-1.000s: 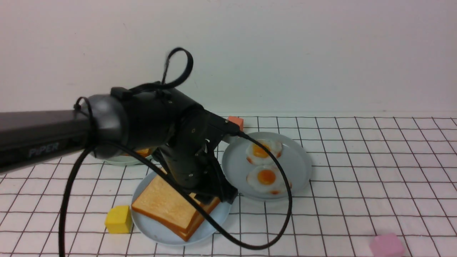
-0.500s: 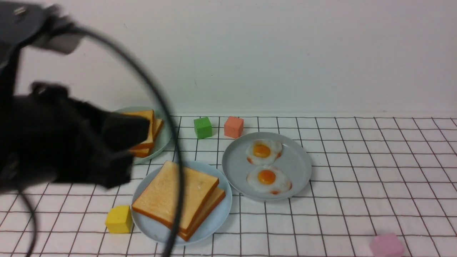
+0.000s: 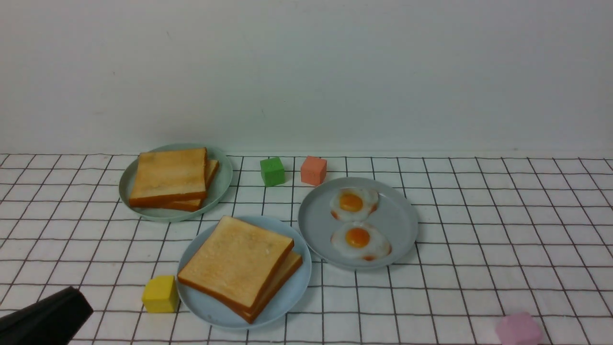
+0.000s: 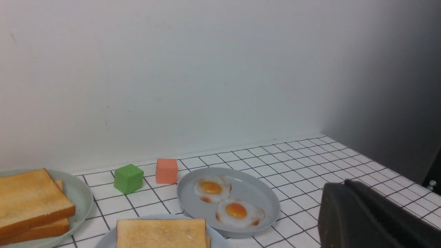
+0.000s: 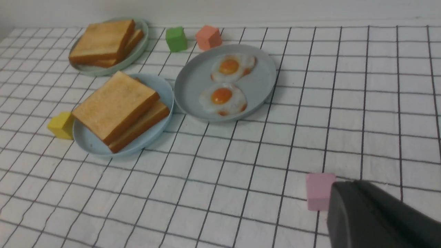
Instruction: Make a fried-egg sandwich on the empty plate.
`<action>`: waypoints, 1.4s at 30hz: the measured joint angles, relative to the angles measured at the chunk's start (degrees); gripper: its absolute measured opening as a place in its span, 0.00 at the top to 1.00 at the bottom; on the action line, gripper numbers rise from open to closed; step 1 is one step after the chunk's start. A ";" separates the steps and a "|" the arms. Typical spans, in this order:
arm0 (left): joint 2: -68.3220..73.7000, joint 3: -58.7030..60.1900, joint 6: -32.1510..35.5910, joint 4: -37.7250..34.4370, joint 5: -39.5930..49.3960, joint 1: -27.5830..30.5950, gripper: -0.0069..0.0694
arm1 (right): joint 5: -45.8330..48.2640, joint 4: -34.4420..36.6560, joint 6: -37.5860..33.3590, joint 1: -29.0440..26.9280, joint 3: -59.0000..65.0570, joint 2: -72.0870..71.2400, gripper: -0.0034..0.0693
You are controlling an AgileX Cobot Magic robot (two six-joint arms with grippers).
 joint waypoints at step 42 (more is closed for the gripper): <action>-0.07 2.89 0.00 0.06 12.75 0.00 0.92 | -30.42 9.07 -15.34 -22.25 39.91 -15.57 0.97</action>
